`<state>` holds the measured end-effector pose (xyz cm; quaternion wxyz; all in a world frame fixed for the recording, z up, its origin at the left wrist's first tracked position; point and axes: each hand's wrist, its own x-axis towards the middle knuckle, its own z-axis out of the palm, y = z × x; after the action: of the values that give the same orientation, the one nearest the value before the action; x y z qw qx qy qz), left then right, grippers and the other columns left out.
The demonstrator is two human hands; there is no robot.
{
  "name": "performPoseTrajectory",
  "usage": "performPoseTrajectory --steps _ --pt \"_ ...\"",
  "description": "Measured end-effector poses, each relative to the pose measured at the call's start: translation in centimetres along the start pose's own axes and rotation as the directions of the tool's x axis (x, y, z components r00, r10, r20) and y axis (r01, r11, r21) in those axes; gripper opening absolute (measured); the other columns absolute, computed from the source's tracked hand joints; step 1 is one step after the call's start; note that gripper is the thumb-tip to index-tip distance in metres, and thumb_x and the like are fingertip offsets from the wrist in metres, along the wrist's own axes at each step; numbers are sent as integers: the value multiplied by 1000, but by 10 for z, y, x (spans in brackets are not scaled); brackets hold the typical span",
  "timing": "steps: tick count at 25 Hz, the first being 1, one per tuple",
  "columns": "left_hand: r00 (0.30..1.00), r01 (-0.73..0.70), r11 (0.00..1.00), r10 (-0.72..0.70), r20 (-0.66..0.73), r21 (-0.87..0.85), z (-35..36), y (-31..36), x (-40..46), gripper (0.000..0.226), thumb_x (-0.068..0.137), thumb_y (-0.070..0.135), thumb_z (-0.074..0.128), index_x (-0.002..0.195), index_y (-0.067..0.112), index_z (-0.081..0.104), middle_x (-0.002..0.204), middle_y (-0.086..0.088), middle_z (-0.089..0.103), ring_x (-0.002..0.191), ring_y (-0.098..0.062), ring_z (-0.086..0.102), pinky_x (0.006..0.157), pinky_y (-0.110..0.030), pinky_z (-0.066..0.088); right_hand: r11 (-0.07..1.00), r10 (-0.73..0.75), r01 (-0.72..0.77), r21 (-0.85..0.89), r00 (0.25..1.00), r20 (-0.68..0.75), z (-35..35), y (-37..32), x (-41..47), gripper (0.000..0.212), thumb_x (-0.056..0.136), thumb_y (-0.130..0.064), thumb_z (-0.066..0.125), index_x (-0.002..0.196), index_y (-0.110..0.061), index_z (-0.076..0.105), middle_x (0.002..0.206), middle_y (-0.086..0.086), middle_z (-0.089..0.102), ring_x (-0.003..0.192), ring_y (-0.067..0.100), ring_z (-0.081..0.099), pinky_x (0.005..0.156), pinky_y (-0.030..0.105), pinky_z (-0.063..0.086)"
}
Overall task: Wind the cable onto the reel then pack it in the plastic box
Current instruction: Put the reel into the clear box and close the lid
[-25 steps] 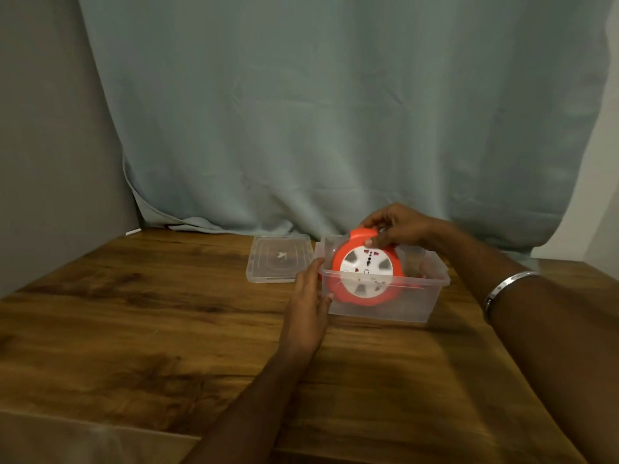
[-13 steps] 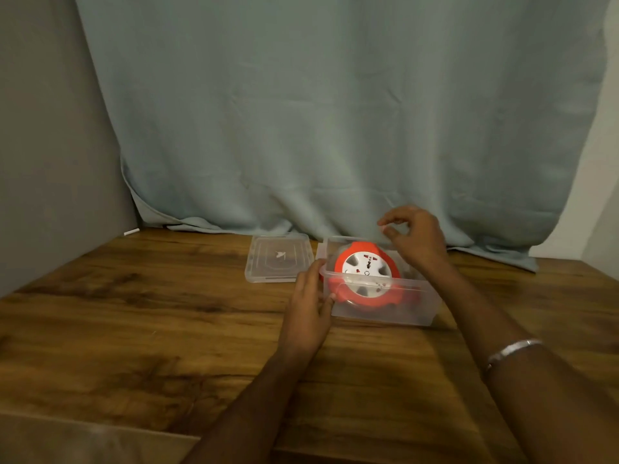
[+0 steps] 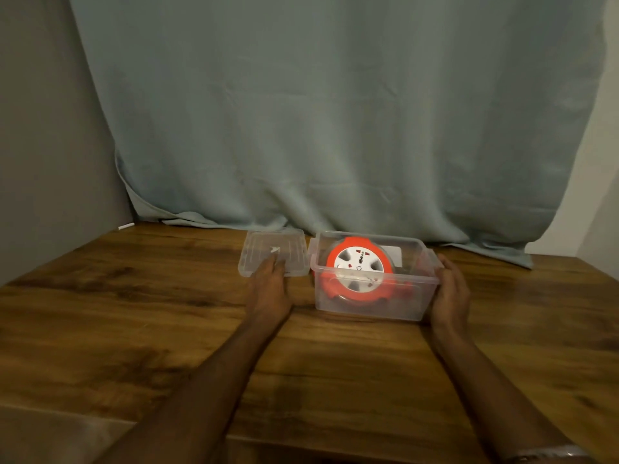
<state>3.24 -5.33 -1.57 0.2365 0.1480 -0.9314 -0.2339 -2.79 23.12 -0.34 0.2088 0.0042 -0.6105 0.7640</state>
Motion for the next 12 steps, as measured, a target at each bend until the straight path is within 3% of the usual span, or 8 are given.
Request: performPoseTrajectory --steps 3,5,7,12 --pt "1000 -3 998 4 -10 63 -4 -9 17 55 91 3 71 143 21 61 140 -4 64 129 -22 57 114 -45 45 1000 15 -15 15 1000 -6 0 0 -1 25 104 -33 55 118 -48 69 132 -1 70 114 28 71 92 57 63" --pt "998 -41 992 46 -42 116 -4 -9 20 36 93 7 71 124 27 71 127 3 71 121 -18 62 113 -44 43 999 6 -5 33 1000 -7 -2 1 -1 29 105 -31 54 130 -36 69 132 2 71 114 29 71 91 55 63" --pt "992 -72 995 78 -100 66 -6 -5 21 23 95 10 70 111 27 72 121 3 71 111 -15 63 105 -41 49 999 -13 14 38 1000 -8 -3 0 0 33 106 -29 54 137 -28 67 132 4 71 114 30 71 90 53 63" --pt "917 -173 984 180 -357 53 -44 22 39 22 99 3 62 119 7 69 118 -17 66 111 -36 61 91 -47 51 999 -26 26 33 1000 -13 -2 1 -1 34 107 -30 53 138 -27 67 131 1 71 112 26 72 85 46 64"
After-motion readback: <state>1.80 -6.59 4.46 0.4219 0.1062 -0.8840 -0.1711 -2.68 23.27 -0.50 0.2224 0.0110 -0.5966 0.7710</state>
